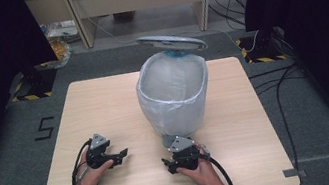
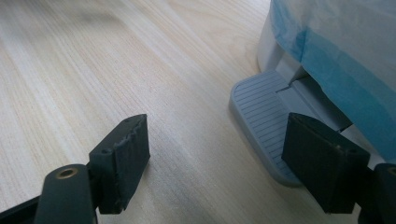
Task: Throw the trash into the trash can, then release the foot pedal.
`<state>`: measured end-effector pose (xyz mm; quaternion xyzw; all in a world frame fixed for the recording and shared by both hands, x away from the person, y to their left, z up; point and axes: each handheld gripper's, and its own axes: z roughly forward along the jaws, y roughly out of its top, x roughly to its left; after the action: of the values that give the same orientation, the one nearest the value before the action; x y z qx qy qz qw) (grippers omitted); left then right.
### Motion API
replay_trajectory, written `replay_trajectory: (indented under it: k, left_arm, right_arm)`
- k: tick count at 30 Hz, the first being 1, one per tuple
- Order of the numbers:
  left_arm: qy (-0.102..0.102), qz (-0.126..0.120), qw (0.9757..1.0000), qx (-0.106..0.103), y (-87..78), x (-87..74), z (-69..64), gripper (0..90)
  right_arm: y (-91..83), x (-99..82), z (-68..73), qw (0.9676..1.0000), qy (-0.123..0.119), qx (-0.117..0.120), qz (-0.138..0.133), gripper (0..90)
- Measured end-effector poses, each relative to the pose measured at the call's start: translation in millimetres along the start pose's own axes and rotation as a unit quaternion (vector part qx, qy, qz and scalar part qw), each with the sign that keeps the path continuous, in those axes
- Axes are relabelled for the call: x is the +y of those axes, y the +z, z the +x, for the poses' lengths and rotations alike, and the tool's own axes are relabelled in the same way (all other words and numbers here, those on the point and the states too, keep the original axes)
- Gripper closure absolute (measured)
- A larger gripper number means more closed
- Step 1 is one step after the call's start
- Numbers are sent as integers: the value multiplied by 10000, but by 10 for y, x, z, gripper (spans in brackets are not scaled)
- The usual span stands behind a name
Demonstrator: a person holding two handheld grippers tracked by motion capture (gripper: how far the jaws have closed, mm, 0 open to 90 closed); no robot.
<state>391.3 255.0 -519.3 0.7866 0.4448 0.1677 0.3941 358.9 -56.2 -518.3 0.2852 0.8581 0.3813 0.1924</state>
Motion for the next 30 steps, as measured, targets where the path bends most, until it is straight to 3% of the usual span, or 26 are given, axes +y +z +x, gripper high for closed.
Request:
replay_trajectory:
  k: [9,12,30]
  left_arm:
    - [82,134,9998,82,32,-35,-12,151]
    - [226,191,9994,203,47,-34,-50,143]
    - [194,191,9994,210,52,-34,-57,129]
  right_arm:
    - [0,-1,0,10000,-19,1,4,229]
    - [0,-1,0,10000,-20,0,4,229]
    - [2,-1,8,10000,-30,-19,8,228]
